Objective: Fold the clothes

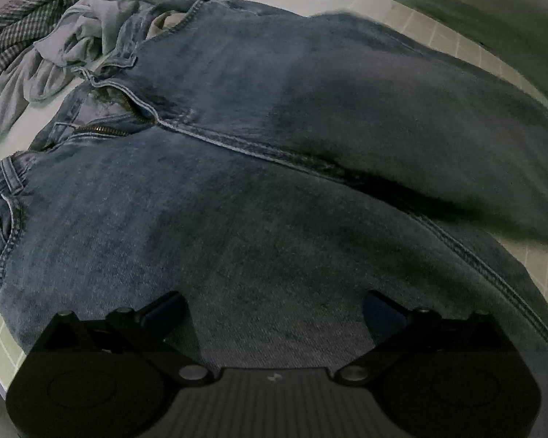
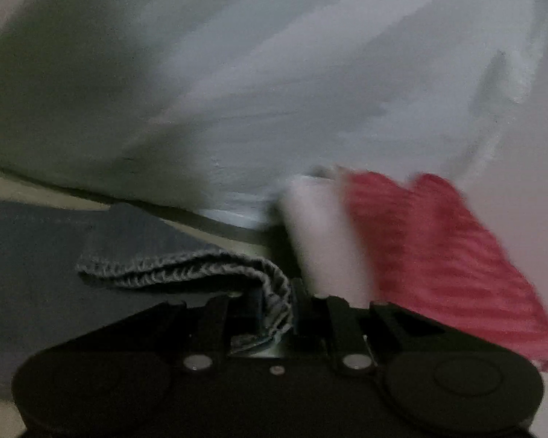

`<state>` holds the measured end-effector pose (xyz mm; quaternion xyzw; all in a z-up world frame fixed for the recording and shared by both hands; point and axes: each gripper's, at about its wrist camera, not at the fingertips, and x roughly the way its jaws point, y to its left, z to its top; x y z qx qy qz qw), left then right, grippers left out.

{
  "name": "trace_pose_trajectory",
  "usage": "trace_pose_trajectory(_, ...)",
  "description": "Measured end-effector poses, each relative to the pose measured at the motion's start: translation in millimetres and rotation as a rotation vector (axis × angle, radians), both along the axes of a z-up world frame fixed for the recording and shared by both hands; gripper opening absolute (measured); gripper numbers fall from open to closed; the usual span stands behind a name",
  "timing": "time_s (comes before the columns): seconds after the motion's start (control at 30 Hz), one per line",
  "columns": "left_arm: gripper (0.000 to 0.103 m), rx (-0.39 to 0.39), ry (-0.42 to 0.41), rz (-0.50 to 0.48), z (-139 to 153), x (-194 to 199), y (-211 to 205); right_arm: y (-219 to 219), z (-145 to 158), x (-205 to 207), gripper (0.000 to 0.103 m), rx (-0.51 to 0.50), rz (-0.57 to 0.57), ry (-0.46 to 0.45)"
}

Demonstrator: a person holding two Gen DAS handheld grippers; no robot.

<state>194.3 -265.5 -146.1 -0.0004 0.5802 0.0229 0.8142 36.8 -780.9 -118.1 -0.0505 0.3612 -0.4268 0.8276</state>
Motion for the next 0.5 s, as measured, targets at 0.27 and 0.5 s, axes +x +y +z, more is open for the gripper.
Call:
trace_pose_trajectory(0.27, 0.103, 0.001, -0.012, -0.002, -0.6, -3.2, -1.2, 13.1, -38.5, -47.3, 0.041, 0.11, -0.001, 0.118)
trace_pose_trajectory(0.5, 0.103, 0.001, -0.017, -0.002, -1.9, -6.1, -2.4, 46.2, -37.5, -43.2, 0.042, 0.103, 0.082, 0.037)
